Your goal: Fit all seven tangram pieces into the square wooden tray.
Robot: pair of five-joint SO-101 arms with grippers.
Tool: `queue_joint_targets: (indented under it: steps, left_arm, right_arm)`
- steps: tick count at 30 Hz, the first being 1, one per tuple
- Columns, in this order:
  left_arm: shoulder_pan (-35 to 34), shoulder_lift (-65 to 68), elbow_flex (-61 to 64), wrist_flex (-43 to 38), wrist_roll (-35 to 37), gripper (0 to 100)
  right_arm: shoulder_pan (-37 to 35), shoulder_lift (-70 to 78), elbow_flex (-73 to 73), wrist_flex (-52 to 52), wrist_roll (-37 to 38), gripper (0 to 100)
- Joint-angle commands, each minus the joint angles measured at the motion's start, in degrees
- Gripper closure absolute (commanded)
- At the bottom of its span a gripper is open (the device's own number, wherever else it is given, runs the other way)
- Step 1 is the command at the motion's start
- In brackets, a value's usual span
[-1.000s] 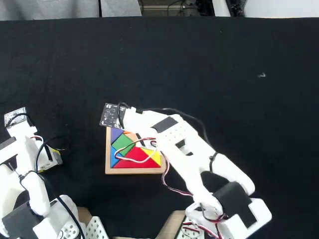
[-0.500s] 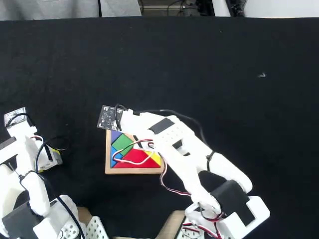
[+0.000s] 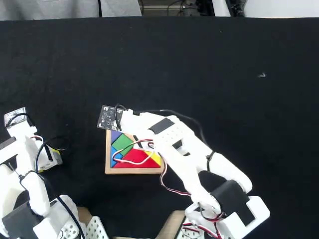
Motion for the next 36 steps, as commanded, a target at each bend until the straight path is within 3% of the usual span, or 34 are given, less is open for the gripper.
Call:
queue_joint_targets:
  steps: [1, 17, 23, 28, 36]
  left_arm:
    - [-0.8, -0.2, -2.4, 0.3, -0.2, 80]
    - [-0.9, -0.2, -2.4, 0.3, -0.1, 80]
    - [-0.9, -0.2, -2.4, 0.3, -0.1, 80]
    - [-0.9, -0.2, -2.4, 0.3, -0.1, 80]
    - [-0.8, -0.2, -2.4, 0.3, -0.1, 80]
  right_arm:
    - [-1.1, 0.3, -0.3, -1.1, -0.7, 98.6]
    - [-1.0, 7.4, -5.9, 2.1, -0.7, 98.7]
    - [-0.7, -4.1, -7.9, 8.4, -6.5, 98.8]
    - [-0.8, -12.4, -0.7, 0.8, -12.0, 98.7]
    - [-1.1, 3.4, -7.4, 1.8, -14.7, 98.7]
